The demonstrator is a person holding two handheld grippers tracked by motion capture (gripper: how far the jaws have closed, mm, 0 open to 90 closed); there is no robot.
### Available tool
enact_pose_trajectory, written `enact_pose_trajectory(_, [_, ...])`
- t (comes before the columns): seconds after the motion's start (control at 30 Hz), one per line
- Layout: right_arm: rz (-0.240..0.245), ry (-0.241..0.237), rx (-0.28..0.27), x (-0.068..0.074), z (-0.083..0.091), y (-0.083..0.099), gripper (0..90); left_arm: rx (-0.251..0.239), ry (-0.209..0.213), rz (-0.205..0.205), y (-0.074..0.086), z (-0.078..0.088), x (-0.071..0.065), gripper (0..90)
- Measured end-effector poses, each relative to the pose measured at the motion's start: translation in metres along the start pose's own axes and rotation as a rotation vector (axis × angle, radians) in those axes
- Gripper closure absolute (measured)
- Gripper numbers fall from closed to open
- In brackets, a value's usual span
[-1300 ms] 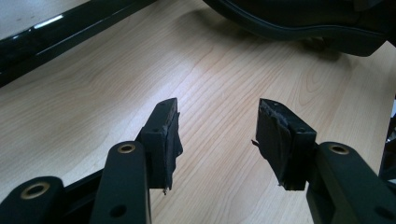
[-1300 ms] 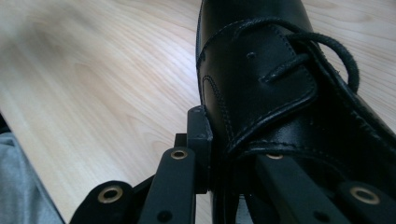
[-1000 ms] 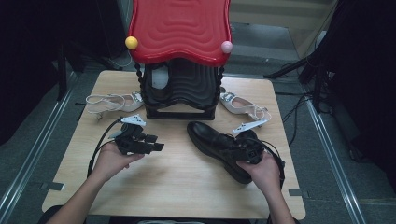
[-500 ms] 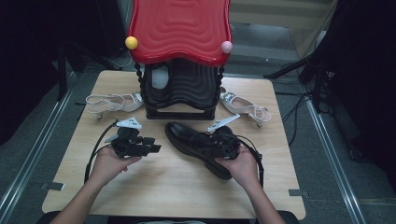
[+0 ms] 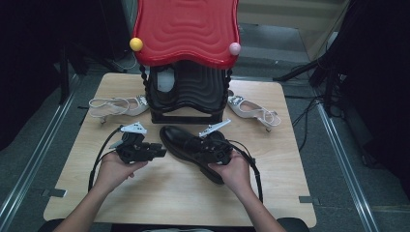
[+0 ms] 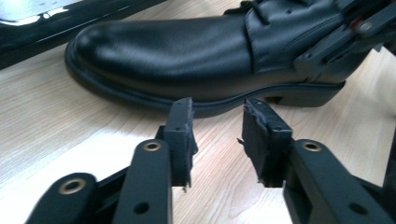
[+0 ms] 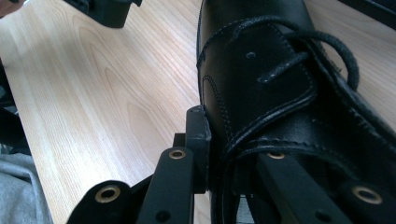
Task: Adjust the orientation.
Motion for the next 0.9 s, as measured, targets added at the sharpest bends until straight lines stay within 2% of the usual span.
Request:
enact_pose_trajectory(0.1, [-0.004, -0.005, -0.002, 0.000, -0.001, 0.002, 81.7, 0.001, -0.002, 0.002, 0.000, -0.001, 0.000, 70.8])
enact_pose_trajectory(0.23, [0.024, 0.013, -0.006, 0.002, -0.001, 0.004, 79.3, 0.012, -0.003, 0.012, 0.001, -0.002, 0.001, 75.7])
enact_pose_trajectory(0.37, [0.012, -0.033, 0.012, 0.003, 0.001, 0.006, 73.0, 0.013, -0.009, 0.011, 0.001, -0.003, 0.001, 79.3])
enact_pose_trajectory(0.4, [0.017, -0.031, -0.002, 0.002, 0.004, 0.006, 73.3, 0.015, -0.007, 0.009, 0.001, -0.003, 0.000, 80.5])
enact_pose_trajectory(0.67, [0.013, -0.083, -0.027, -0.003, 0.033, 0.008, 79.0, 0.019, -0.020, -0.029, 0.000, -0.005, -0.003, 87.6])
enact_pose_trajectory(0.77, [-0.003, -0.081, -0.074, -0.010, 0.048, 0.009, 81.6, 0.022, -0.024, -0.032, -0.001, -0.006, -0.004, 88.2])
enact_pose_trajectory(0.8, [-0.009, -0.083, -0.088, -0.013, 0.053, 0.008, 85.5, 0.016, -0.025, -0.029, -0.001, -0.007, -0.005, 88.5])
enact_pose_trajectory(0.9, [-0.017, -0.042, -0.121, -0.026, 0.066, 0.008, 90.0, 0.018, -0.029, -0.032, -0.003, -0.010, -0.006, 89.6])
Point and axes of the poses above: each handheld gripper's, and its own axes: z roughly backward along the jaws, y roughly out of its underside, x roughly to its left, the point moved 6 cm from there along -z, roughly forward along the jaws, and after that the axes turned 13 degrees about -z, right-handed, at the moved point
